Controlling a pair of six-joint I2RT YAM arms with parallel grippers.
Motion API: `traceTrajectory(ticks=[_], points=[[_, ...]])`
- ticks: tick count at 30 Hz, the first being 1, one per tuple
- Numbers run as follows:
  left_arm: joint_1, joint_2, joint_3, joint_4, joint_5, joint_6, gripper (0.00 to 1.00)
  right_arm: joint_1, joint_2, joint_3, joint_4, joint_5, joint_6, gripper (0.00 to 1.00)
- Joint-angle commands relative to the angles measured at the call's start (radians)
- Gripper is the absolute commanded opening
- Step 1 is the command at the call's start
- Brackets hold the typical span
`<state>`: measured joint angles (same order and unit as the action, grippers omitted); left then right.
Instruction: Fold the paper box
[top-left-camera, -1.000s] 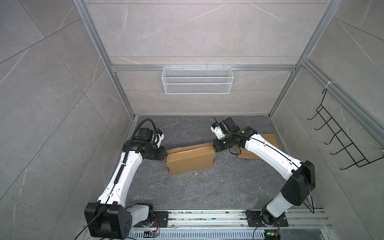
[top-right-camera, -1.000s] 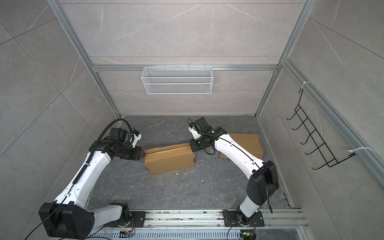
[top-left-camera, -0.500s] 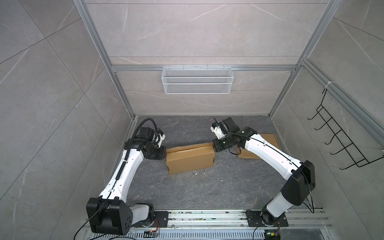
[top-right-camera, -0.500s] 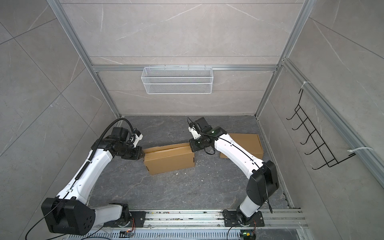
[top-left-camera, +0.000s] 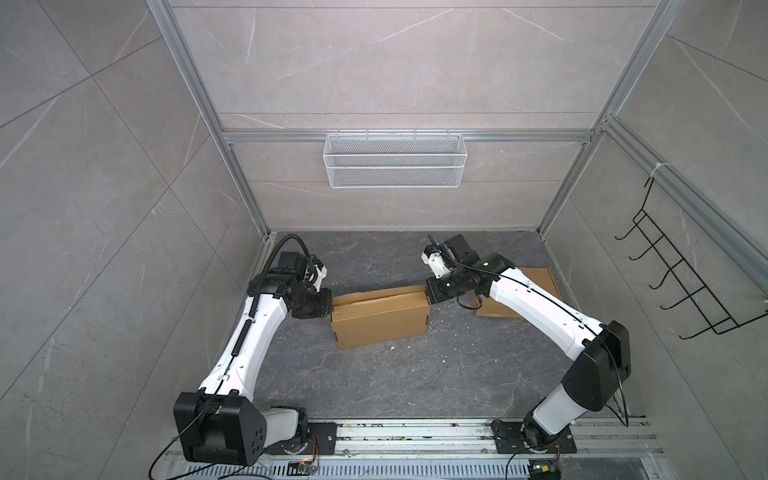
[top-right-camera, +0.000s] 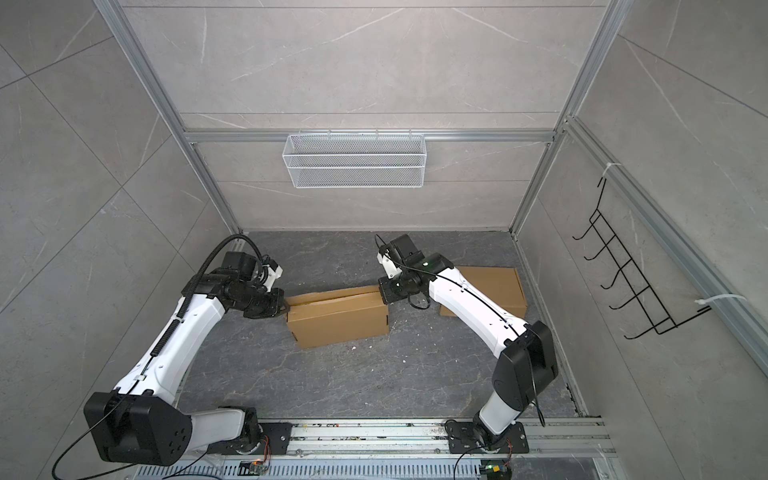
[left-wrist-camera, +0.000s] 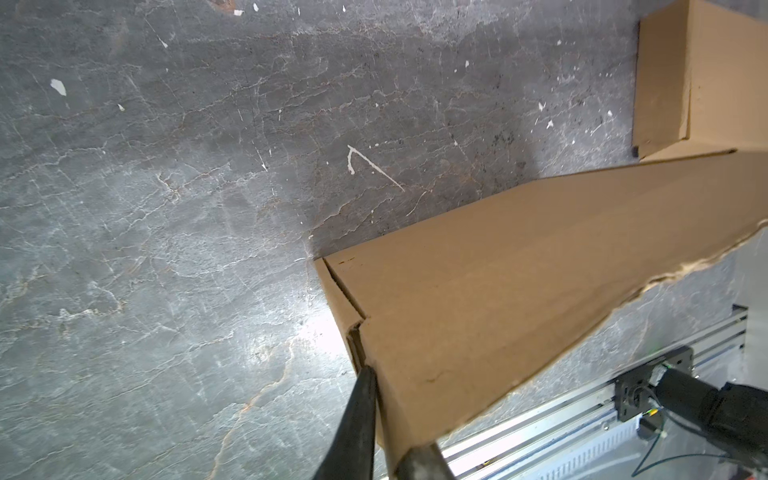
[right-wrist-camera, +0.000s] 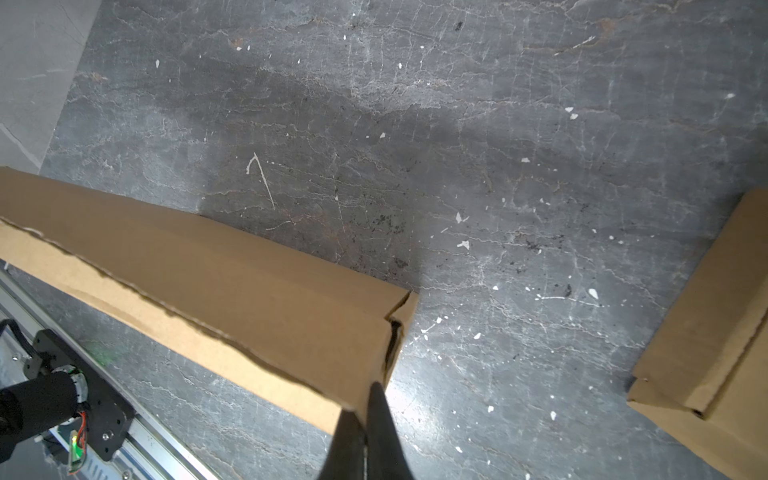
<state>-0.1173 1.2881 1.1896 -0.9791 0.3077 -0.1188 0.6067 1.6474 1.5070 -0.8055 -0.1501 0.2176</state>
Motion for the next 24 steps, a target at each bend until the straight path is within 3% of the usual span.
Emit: traceTrajectory(ticks=[1, 12, 24], points=[[0.002, -0.015, -0.025, 0.030, 0.041, -0.048, 0.09, 0.010, -0.005, -0.040, -0.010, -0.037, 0.036, 0.00], [0.003, -0.038, -0.082, 0.052, 0.018, -0.042, 0.04, 0.010, -0.012, -0.059, 0.008, -0.034, 0.055, 0.00], [0.001, -0.067, -0.142, 0.090, -0.029, -0.129, 0.00, 0.010, -0.032, -0.093, 0.059, -0.046, 0.147, 0.00]])
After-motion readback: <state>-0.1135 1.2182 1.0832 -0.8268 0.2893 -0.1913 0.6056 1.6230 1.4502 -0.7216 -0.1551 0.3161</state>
